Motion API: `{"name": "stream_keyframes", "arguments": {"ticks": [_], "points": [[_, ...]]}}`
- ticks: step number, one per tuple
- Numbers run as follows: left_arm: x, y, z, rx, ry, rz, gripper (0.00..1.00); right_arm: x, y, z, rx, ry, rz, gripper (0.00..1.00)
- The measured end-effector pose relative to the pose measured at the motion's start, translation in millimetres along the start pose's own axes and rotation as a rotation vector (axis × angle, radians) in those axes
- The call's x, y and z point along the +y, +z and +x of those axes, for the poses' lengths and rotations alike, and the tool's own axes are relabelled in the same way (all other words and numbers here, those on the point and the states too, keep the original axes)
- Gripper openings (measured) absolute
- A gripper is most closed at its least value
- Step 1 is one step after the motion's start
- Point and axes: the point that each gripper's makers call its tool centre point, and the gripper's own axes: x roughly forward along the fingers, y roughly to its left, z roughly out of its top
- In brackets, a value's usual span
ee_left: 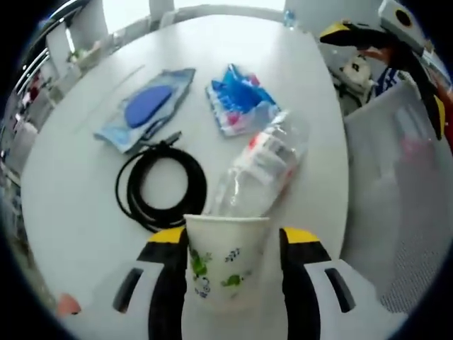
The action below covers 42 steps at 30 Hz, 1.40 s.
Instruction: Arrange the tabletop items into an orderly group along one side of the table until the central work area is clear of visible clutter.
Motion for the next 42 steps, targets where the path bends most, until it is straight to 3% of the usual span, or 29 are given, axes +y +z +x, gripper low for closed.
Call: {"name": "stream_keyframes", "arguments": {"ticks": [6, 23, 31, 42], "points": [[4.6, -0.6, 2.4, 0.019, 0.015, 0.005, 0.42, -1.7, -1.2, -2.3, -0.002, -0.006, 0.009, 1.0], [10.4, -22.0, -13.5, 0.07, 0.024, 0.001, 0.4, -2.4, 2.2, 1.2, -0.012, 0.002, 0.012, 1.0], [11.2, -35.1, -17.8, 0.074, 0.029, -0.016, 0.4, -1.8, 2.1, 3.1, -0.003, 0.007, 0.005, 1.0], [12.0, -39.8, -20.6, 0.068, 0.033, -0.029, 0.4, 0.0, 3.3, 5.1, 0.007, 0.013, -0.007, 1.0]]}}
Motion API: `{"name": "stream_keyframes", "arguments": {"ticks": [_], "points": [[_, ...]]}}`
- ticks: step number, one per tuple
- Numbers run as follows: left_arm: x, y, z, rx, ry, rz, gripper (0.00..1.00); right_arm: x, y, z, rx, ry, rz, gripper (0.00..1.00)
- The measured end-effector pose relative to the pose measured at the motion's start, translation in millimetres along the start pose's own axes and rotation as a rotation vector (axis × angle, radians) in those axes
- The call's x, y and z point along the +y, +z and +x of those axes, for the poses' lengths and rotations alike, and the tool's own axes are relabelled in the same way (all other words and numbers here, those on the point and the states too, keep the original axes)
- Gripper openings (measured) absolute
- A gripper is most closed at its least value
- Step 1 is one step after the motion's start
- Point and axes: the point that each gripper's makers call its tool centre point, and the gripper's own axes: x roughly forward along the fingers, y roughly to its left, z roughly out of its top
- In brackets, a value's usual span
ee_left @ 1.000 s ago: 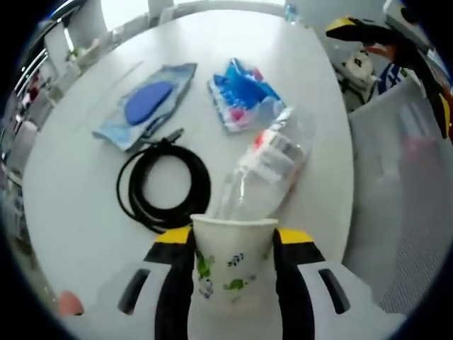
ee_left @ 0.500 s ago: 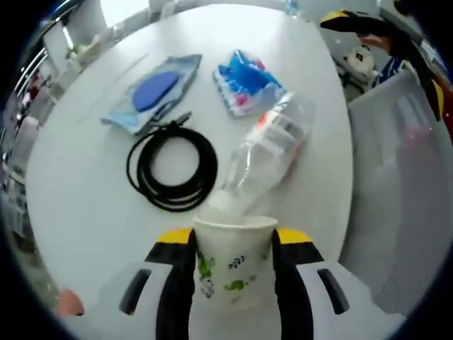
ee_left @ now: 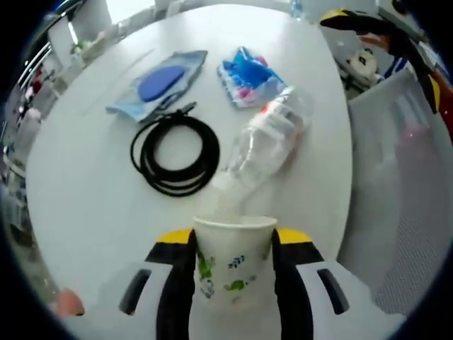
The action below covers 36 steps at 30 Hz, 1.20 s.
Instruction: Arrange the tabletop items into an orderly group along one side of the table until the central work area is clear of visible clutter.
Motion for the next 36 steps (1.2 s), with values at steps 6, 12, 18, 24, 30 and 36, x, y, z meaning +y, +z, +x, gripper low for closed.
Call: {"name": "stream_keyframes", "arguments": {"ticks": [6, 12, 18, 24, 30, 36], "points": [[5.5, 7.8, -6.7, -0.037, 0.014, -0.011, 0.39, -0.3, -1.0, 0.1, 0.006, -0.002, -0.001, 1.0], [10.3, 13.4, -13.7, -0.071, 0.027, -0.027, 0.39, -0.1, -1.3, 0.5, 0.015, -0.001, -0.005, 1.0], [12.6, 18.4, -22.0, -0.127, 0.045, -0.038, 0.39, -0.2, 1.1, 0.7, 0.016, 0.001, -0.012, 1.0], [19.9, 24.4, -32.0, -0.204, 0.078, -0.061, 0.39, 0.0, 0.4, 3.1, 0.024, 0.005, -0.013, 1.0], [24.5, 41.6, -43.8, -0.337, 0.093, -0.077, 0.38, -0.3, 3.2, 3.3, 0.024, 0.011, -0.018, 1.0], [31.5, 53.7, -50.8, -0.455, 0.107, -0.099, 0.37, -2.1, 3.2, 1.0, 0.035, 0.011, -0.023, 1.0]]}}
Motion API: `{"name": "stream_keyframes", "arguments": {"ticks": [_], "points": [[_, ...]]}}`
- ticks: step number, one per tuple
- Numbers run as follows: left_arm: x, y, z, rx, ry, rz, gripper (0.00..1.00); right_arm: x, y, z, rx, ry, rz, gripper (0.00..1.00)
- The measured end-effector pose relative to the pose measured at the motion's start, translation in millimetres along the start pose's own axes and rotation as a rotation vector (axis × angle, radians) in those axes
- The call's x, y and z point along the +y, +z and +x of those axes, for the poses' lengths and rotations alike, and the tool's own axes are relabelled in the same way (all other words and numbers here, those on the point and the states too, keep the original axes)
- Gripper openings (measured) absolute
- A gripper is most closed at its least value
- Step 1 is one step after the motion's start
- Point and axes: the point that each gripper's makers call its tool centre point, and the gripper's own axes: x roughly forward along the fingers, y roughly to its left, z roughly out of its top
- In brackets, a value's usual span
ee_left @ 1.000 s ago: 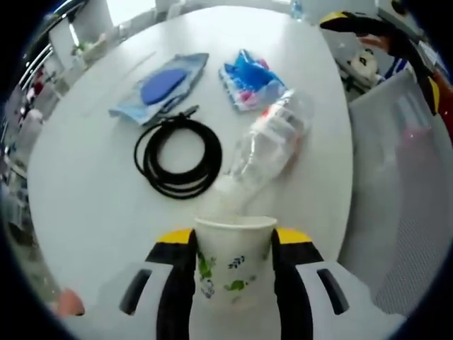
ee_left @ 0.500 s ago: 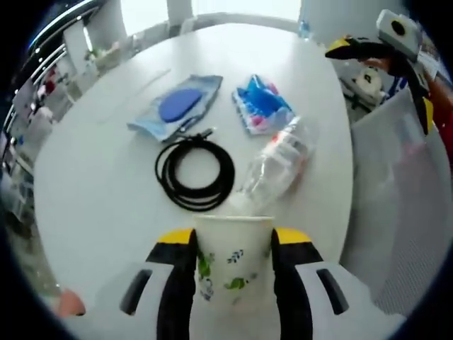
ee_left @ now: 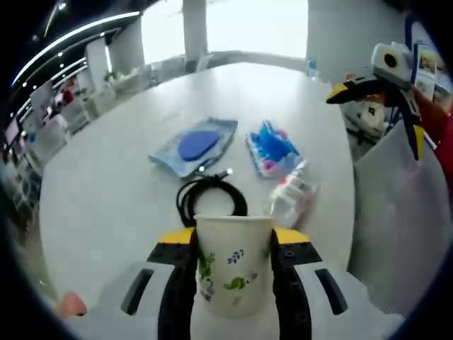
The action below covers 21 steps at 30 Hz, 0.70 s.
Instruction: Arrange the tabletop items into an orderly group along one side of the table until the central work area is clear of visible clutter.
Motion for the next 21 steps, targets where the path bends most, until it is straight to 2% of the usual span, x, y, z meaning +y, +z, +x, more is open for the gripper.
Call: {"name": "stream_keyframes", "arguments": {"ticks": [11, 15, 21], "points": [[12.4, 15.9, -3.7, -0.14, 0.038, -0.054, 0.37, -2.9, 2.0, 1.8, 0.013, 0.001, -0.003, 1.0], [22.4, 24.8, -5.9, -0.216, 0.062, -0.094, 0.37, -3.5, 1.5, 3.5, 0.023, 0.005, -0.004, 1.0], [36.0, 31.8, -5.8, -0.288, 0.084, -0.145, 0.37, -6.7, 2.5, 4.7, 0.03, 0.002, -0.002, 1.0]]}}
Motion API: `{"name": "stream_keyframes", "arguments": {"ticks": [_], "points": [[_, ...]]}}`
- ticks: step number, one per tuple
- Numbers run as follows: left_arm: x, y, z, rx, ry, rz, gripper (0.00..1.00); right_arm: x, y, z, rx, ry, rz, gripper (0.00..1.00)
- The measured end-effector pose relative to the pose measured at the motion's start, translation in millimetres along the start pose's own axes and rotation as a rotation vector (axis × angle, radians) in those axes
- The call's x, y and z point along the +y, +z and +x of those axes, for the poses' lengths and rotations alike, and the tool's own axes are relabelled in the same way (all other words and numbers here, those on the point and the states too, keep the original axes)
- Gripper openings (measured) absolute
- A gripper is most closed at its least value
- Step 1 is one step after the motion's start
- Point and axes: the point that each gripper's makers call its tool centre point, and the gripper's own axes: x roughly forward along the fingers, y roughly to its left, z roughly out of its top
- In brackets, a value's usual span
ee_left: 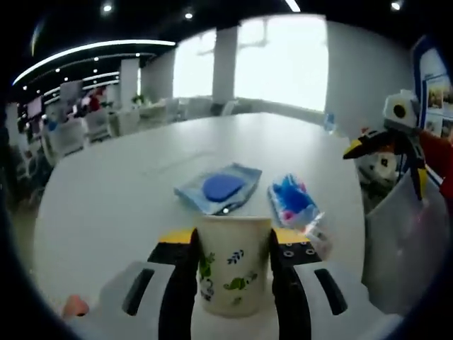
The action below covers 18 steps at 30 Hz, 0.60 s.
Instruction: Arrange the tabletop items into an orderly group along one side of the table until the central work area is clear of visible clutter.
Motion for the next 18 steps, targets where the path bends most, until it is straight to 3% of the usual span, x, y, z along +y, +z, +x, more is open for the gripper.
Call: {"name": "stream_keyframes", "arguments": {"ticks": [5, 9, 18], "points": [[13.9, 4.2, 8.2, -0.047, 0.027, -0.043, 0.37, -3.4, -0.9, 2.1, 0.009, -0.003, 0.005, 1.0], [26.7, 13.9, 16.8, -0.117, 0.055, -0.081, 0.37, -5.8, -1.7, 3.9, 0.016, -0.005, 0.009, 1.0], [40.4, 27.3, 38.4, -0.196, 0.072, -0.065, 0.37, -13.4, -2.2, 4.9, 0.022, -0.018, 0.02, 1.0]]}}
